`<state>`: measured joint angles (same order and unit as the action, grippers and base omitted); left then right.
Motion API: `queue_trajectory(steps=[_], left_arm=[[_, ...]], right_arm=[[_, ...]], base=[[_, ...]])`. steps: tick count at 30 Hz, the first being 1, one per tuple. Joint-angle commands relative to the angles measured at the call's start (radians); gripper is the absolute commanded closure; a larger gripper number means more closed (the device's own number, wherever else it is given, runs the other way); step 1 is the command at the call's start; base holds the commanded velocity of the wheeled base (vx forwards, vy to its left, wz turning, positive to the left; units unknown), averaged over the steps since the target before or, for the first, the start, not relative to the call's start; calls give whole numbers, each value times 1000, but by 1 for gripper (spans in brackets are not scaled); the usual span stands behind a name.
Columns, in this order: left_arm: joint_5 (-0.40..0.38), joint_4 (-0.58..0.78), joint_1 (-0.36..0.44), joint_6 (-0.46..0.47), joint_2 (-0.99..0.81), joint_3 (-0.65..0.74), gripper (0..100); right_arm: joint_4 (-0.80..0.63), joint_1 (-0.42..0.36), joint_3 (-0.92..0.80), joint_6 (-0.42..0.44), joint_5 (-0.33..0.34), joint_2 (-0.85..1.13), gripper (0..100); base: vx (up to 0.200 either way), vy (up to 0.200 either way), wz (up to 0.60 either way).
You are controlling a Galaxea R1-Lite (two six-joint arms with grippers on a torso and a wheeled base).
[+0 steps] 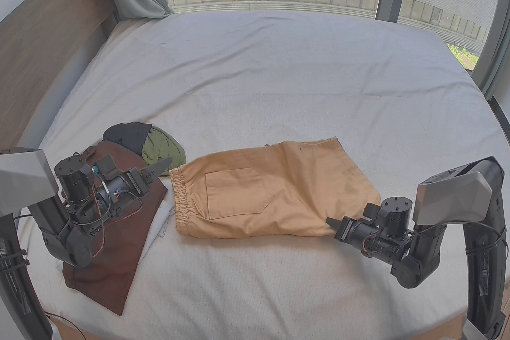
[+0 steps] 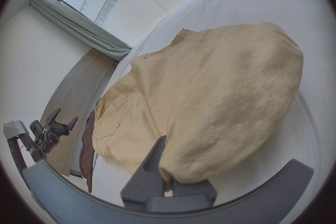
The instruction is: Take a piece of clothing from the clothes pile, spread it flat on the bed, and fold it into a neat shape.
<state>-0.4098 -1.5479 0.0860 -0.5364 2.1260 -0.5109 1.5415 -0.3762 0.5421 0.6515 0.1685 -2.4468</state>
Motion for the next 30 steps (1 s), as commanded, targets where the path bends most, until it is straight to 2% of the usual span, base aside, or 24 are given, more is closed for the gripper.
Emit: queue_trajectory(steps=[1, 17, 30], left_arm=[[0, -1, 3, -1, -4, 0, 0], [3, -1, 12, -1, -8, 9, 0], [-3, -1, 18, 4, -8, 9, 0]], right_arm=[[0, -13, -80, -15, -40, 63, 100], [2, -40, -341, -15, -69, 143, 100], [2, -44, -347, -13, -72, 130, 100]], base=[[0, 0, 0], [0, 0, 0], [0, 0, 0]])
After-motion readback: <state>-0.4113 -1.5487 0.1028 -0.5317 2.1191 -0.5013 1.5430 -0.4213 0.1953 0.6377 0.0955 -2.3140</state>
